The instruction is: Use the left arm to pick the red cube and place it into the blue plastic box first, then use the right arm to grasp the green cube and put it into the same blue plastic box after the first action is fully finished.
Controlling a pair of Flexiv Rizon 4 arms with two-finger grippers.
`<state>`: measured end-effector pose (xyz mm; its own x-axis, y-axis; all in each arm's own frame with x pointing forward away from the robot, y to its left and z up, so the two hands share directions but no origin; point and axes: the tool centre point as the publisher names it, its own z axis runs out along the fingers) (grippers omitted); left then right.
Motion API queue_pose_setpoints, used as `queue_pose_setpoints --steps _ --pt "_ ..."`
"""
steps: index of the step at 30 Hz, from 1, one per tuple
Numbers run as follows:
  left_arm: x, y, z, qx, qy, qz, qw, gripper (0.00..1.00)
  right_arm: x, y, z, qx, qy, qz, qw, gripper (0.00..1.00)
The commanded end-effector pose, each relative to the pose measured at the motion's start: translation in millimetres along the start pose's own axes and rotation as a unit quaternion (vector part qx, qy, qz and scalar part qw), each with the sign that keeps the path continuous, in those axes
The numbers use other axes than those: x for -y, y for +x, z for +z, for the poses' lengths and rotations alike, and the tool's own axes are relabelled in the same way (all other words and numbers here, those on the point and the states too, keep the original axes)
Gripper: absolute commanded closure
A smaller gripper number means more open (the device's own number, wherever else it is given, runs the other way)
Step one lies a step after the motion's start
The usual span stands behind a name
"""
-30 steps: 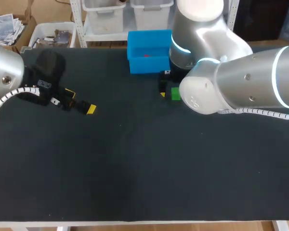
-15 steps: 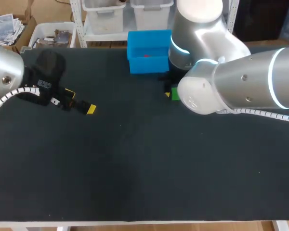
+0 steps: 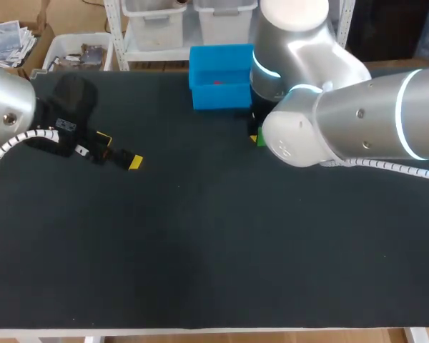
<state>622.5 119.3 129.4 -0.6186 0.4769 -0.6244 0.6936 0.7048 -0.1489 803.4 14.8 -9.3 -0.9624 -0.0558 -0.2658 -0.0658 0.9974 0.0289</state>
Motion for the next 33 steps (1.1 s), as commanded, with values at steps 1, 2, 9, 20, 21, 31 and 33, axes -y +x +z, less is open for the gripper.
queue_pose_setpoints --steps 1,2,9,20,21,31,33 --pt "-1.7 1.3 0 0.003 0.003 0.001 1.0 0.0 5 2 -23 0.015 0.001 0.003 1.0 1.0" --pt "-1.7 1.3 0 0.003 0.003 0.001 1.0 0.0 6 0 -28 0.018 -0.006 0.011 1.0 1.0" --pt "-1.7 1.3 0 0.003 0.003 0.001 1.0 0.0 10 -12 -71 0.032 -0.005 0.019 0.999 1.0" --pt "-1.7 1.3 0 0.003 0.003 0.001 1.0 0.0 5 -24 -120 0.096 -0.023 0.002 0.995 1.0" --pt "-1.7 1.3 0 0.003 0.003 0.001 1.0 0.0 4 -25 -124 0.106 -0.025 0.001 0.994 1.0" --pt "-1.7 1.3 0 0.003 0.003 0.001 1.0 0.0 2 -35 -141 0.203 -0.053 -0.01 0.978 1.0" --pt "-1.7 1.3 0 0.003 0.003 0.001 1.0 0.0 3 -36 -140 0.208 -0.057 -0.01 0.976 1.0"
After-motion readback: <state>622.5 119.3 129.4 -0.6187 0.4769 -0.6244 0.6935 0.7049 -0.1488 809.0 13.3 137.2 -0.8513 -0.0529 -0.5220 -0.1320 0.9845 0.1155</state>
